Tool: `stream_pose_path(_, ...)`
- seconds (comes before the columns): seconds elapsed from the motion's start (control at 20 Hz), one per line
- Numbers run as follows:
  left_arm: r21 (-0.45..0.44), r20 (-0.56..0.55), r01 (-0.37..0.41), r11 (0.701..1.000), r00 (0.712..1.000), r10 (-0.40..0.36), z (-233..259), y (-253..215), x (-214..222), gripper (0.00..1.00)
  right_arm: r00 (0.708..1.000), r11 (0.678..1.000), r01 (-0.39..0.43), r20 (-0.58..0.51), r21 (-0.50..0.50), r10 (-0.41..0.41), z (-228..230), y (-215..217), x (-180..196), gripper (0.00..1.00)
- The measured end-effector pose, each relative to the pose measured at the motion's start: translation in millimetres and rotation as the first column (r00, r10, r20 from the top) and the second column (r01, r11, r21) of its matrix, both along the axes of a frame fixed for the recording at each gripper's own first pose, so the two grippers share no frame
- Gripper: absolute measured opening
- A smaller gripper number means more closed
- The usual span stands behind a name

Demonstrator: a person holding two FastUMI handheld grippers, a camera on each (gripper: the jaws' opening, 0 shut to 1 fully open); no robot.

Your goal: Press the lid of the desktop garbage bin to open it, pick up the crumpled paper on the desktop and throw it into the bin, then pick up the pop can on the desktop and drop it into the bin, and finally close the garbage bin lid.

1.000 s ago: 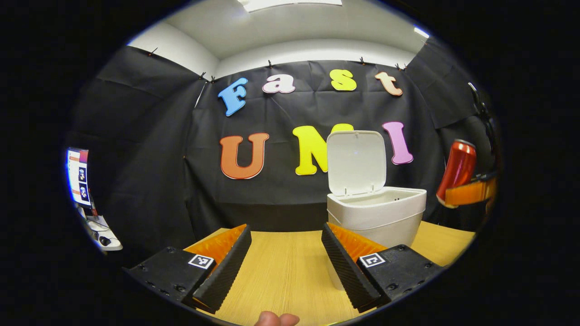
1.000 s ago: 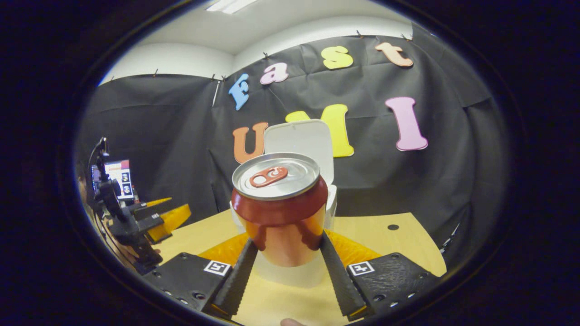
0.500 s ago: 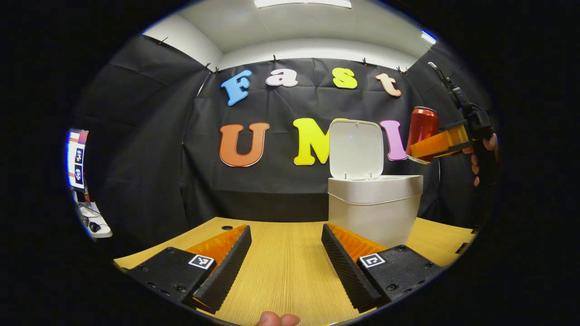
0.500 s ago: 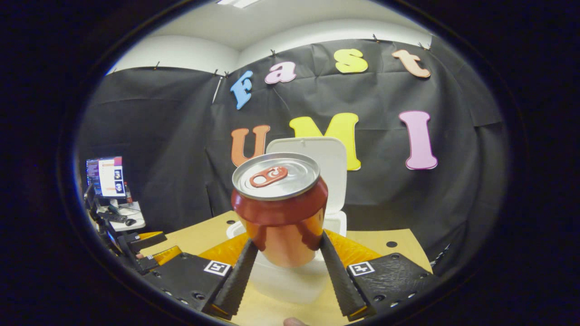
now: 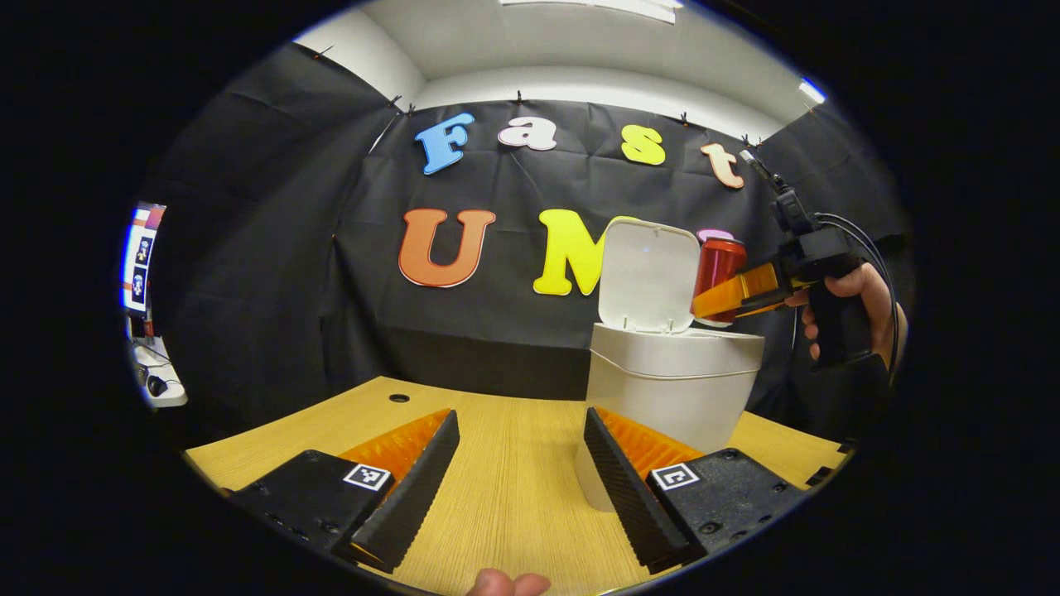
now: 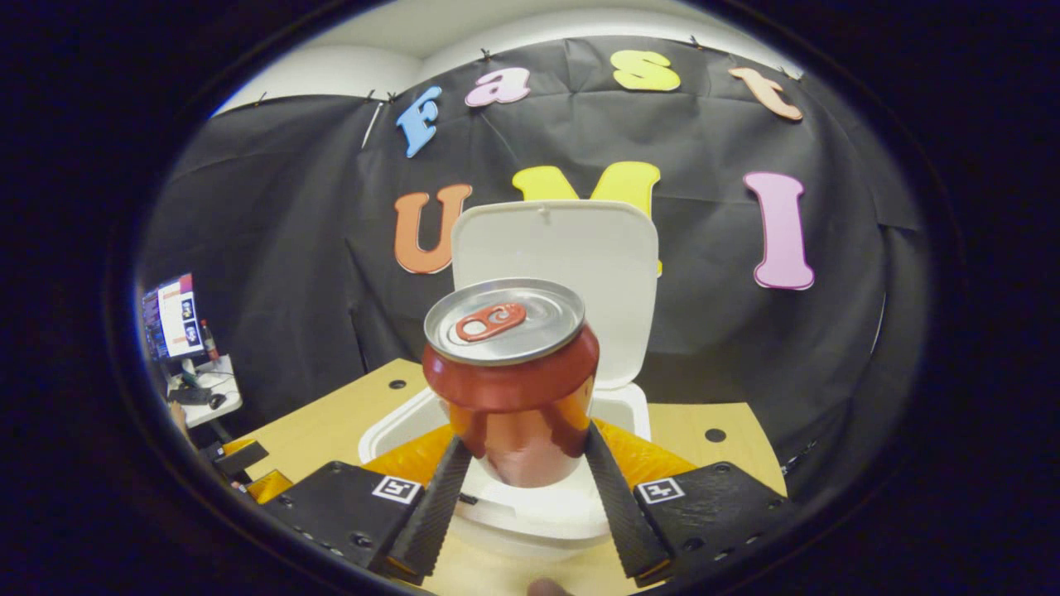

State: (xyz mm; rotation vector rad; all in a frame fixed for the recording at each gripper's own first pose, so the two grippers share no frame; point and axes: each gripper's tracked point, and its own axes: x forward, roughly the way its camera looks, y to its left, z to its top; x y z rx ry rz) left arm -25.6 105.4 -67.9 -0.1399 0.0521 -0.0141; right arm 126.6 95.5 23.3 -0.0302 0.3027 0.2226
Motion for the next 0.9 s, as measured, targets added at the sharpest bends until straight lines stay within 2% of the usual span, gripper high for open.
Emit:
stream_pose_path(0.1,0.026,0.007,-0.038,0.999,0.999,0.038,4,6,-2,0.98,1.0,1.0,0.008,0.003,-0.002,-0.008,1,-3,7,0.79)
stream_pose_path(0.15,0.042,0.007,-0.014,0.999,1.0,0.014,2,-2,-3,0.98,1.0,1.0,0.007,-0.004,0.004,-0.007,-2,-3,9,0.79)
stream_pose_path(0.25,0.058,0.009,-0.019,0.998,1.0,0.019,3,-4,-3,0.98,1.0,1.0,0.015,-0.018,0.009,-0.015,-4,-4,13,0.79)
stream_pose_path(0.4,0.043,0.009,0.011,0.999,1.0,-0.012,3,-13,-3,0.98,0.999,1.0,0.025,-0.033,0.014,-0.024,-6,-4,19,0.81)
stream_pose_path(0.9,0.086,0.025,0.001,0.996,1.0,-0.004,6,-12,-6,0.98,0.998,0.998,0.055,0.0,0.014,-0.055,6,-4,17,0.84)
